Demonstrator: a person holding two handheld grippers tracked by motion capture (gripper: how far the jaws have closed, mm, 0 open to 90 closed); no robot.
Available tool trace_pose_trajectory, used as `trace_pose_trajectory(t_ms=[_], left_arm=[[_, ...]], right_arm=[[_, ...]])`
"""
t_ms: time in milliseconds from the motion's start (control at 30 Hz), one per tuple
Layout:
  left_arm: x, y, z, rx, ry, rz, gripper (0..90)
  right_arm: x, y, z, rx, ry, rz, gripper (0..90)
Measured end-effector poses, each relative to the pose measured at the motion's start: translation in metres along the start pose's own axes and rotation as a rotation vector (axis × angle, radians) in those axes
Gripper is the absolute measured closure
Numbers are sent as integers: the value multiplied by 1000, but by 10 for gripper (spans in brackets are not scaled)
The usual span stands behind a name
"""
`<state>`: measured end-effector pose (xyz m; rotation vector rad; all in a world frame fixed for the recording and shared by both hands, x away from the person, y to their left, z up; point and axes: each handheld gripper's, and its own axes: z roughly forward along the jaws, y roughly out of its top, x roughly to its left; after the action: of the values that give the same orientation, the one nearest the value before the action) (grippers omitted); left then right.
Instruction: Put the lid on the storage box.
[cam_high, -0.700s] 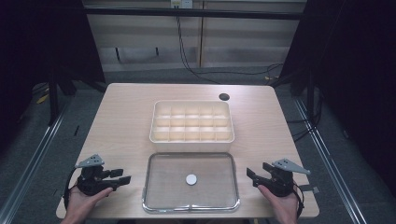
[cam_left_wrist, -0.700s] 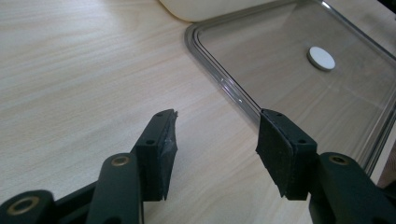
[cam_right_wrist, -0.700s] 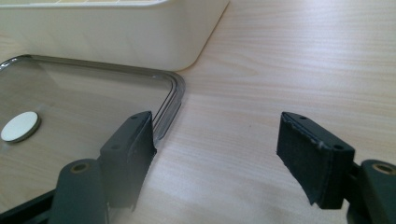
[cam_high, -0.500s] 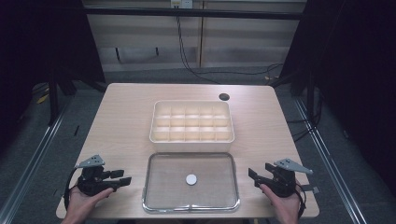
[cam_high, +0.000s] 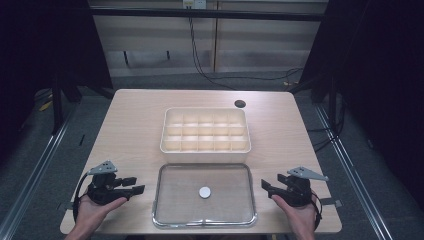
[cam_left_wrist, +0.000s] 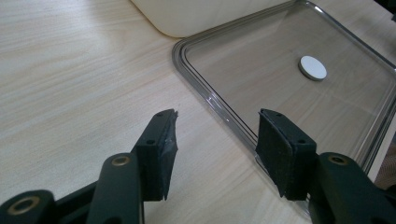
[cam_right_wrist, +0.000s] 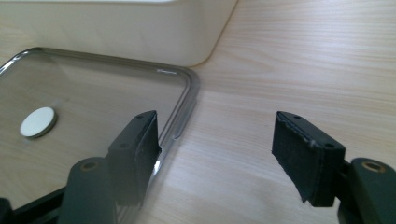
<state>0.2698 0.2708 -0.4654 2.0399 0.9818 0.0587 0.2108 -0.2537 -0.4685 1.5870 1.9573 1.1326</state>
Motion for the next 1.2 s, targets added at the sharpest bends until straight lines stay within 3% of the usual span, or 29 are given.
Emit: trace_pose_trajectory(t_ms=[167,200,267,367,633,700,800,1067,1200], left_arm=[[-5,5,-1,-5,-11,21,495],[-8,10,-1,-7,-10,43,510],[-8,13,-1,-9,-13,43,513],[-8,24,2,-19,-11,43,518],[-12,39,13,3,-5,39,514],[-9,44,16,4,-31,6,528],[-6,42,19,13,-12,18,533],[0,26,30,34,-3,-9,530],[0,18,34,61,0,-23,519]], right_arm=[[5,4,2,12,28,-10,345],[7,6,2,10,38,-12,361],[7,8,1,-8,32,-9,361],[4,15,1,-41,63,38,360],[9,27,9,-7,91,17,367],[12,32,13,3,115,5,391],[13,35,18,4,138,1,389],[15,29,39,30,172,10,471],[17,25,41,51,144,-6,502]])
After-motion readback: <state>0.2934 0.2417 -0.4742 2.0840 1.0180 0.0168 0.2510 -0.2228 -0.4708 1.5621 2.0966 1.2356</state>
